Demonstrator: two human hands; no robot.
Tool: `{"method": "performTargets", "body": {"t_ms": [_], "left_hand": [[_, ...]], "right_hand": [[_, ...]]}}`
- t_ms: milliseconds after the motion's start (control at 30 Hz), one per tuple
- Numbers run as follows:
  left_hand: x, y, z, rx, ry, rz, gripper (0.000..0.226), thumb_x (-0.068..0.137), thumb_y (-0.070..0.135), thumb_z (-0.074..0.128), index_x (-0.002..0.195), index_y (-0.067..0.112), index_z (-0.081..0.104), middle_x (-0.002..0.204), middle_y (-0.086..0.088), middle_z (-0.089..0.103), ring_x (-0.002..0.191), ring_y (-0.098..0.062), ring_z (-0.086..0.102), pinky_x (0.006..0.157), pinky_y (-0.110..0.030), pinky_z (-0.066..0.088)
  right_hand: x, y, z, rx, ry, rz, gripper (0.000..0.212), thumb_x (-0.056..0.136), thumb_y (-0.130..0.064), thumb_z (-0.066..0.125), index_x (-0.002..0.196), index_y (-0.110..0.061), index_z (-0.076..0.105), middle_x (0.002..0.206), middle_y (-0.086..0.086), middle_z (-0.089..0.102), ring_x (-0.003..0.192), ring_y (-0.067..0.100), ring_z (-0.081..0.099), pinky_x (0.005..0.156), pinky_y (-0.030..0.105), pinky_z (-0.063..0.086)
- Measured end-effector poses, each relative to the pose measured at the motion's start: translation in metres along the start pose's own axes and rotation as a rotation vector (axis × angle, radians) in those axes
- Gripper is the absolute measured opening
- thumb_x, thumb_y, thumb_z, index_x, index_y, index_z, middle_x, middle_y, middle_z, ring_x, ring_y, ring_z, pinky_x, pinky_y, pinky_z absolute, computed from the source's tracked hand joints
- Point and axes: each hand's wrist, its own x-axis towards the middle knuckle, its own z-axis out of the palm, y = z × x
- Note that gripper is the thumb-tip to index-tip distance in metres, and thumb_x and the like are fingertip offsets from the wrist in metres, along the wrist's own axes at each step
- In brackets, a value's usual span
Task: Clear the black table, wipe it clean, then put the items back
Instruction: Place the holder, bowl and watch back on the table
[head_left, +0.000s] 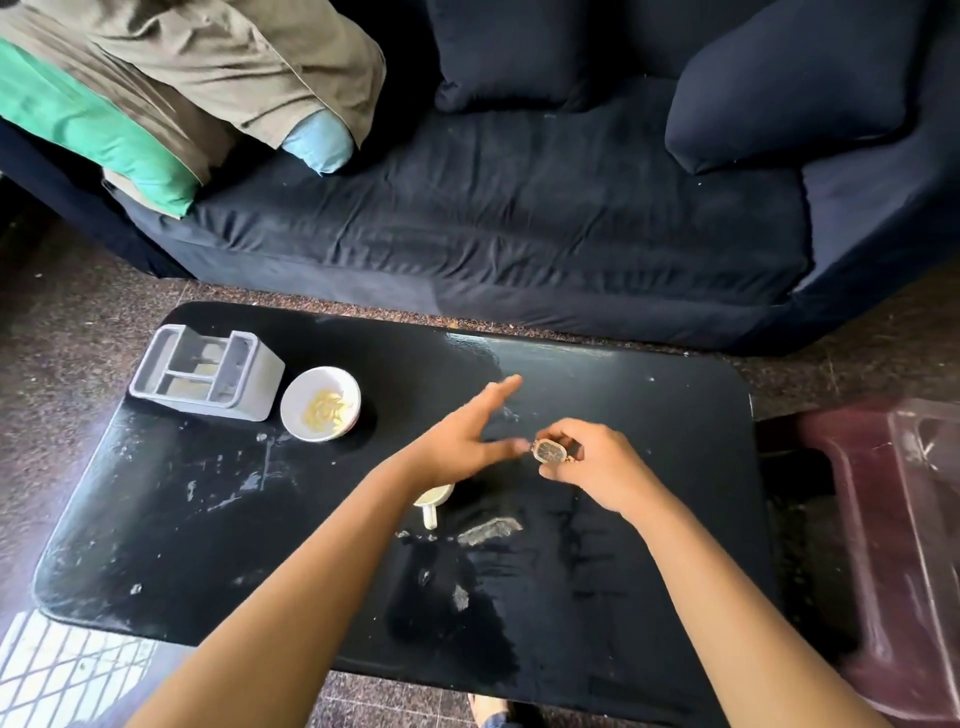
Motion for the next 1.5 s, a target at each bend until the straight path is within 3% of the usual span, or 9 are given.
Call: {"method": "performTargets", "body": {"t_ms": [100,167,300,433,600,800,1100,1267,1500], "left_hand": [[0.035,0.013,0.014,-0.009,-0.063,-0.025,0.015,0.095,0.034,0.055,0.1,0.025,0.065,0.089,0.01,0.064,0.084,-0.006,0.057,0.087,-0.03,0.043],[0.056,0.012,0.018,0.057,-0.089,-0.048,0.025,0.093,0.035,0.057,0.072,0.025,0.063,0.067,0.007,0.063,0.066,-0.009,0.054,0.078,-0.033,0.046],[0.082,0.017,0.018,0.01,-0.033,-0.1,0.022,0.087,0.028,0.067,0.066,0.024,0.062,0.06,0.006,0.059,0.051,-0.002,0.048,0.058,-0.016,0.041],[0.109,0.017,0.025,-0.125,0.012,-0.227,0.013,0.087,0.018,0.069,0.074,0.018,0.067,0.063,0.002,0.061,0.053,-0.009,0.048,0.048,-0.014,0.041],[0.136,0.0,0.035,-0.139,0.092,-0.41,0.015,0.086,0.006,0.066,0.073,0.013,0.068,0.065,-0.002,0.064,0.048,-0.008,0.054,0.044,-0.017,0.045],[0.142,-0.017,0.037,-0.345,0.202,-0.473,0.016,0.089,0.0,0.06,0.076,0.008,0.065,0.071,-0.006,0.067,0.041,-0.004,0.06,0.041,-0.016,0.046],[0.137,-0.024,0.03,-0.503,0.281,-0.566,0.013,0.091,0.001,0.057,0.079,0.004,0.062,0.071,-0.007,0.065,0.056,-0.013,0.061,0.051,-0.021,0.051],[0.14,-0.02,0.027,-0.478,0.301,-0.628,0.019,0.092,0.001,0.055,0.075,0.004,0.061,0.072,-0.01,0.065,0.058,-0.016,0.06,0.045,-0.021,0.051],[0.143,-0.022,0.026,-0.336,0.388,-0.653,0.018,0.082,0.002,0.068,0.065,0.008,0.07,0.062,-0.008,0.067,0.051,-0.017,0.061,0.049,-0.026,0.05]], "right_hand": [[0.009,-0.003,-0.016,0.018,0.02,-0.012,0.029,0.07,-0.022,0.081,0.091,-0.029,0.062,0.083,-0.009,0.067,0.064,0.002,0.054,0.063,0.022,0.044],[0.016,0.003,-0.03,0.008,0.077,0.012,0.03,0.066,-0.025,0.084,0.085,-0.026,0.06,0.076,-0.008,0.067,0.063,0.008,0.057,0.063,0.029,0.046],[0.03,0.023,-0.052,-0.109,0.158,0.078,0.03,0.067,-0.03,0.084,0.079,-0.022,0.059,0.066,-0.011,0.061,0.059,0.006,0.05,0.053,0.026,0.034],[0.047,0.054,-0.064,0.005,0.196,0.163,0.01,0.078,-0.017,0.076,0.087,-0.018,0.07,0.069,-0.009,0.06,0.069,0.012,0.053,0.058,0.02,0.038],[0.068,0.091,-0.06,0.062,0.234,0.34,0.015,0.08,-0.007,0.071,0.091,-0.017,0.074,0.083,0.0,0.066,0.082,0.019,0.061,0.073,0.026,0.046],[0.079,0.109,-0.045,0.325,0.506,0.518,0.025,0.074,0.0,0.073,0.061,-0.02,0.065,0.068,0.01,0.067,0.056,0.023,0.059,0.059,0.034,0.054],[0.08,0.115,-0.047,0.556,0.593,0.573,0.026,0.074,0.009,0.07,0.065,-0.015,0.07,0.07,0.006,0.069,0.069,0.021,0.069,0.078,0.037,0.059],[0.087,0.112,-0.06,0.457,0.592,0.614,0.028,0.072,0.014,0.067,0.059,-0.01,0.069,0.068,0.012,0.068,0.069,0.026,0.07,0.074,0.038,0.059],[0.089,0.111,-0.064,0.123,0.541,0.605,0.003,0.076,-0.009,0.076,0.075,-0.011,0.074,0.083,0.01,0.071,0.075,0.028,0.069,0.072,0.038,0.059]]}}
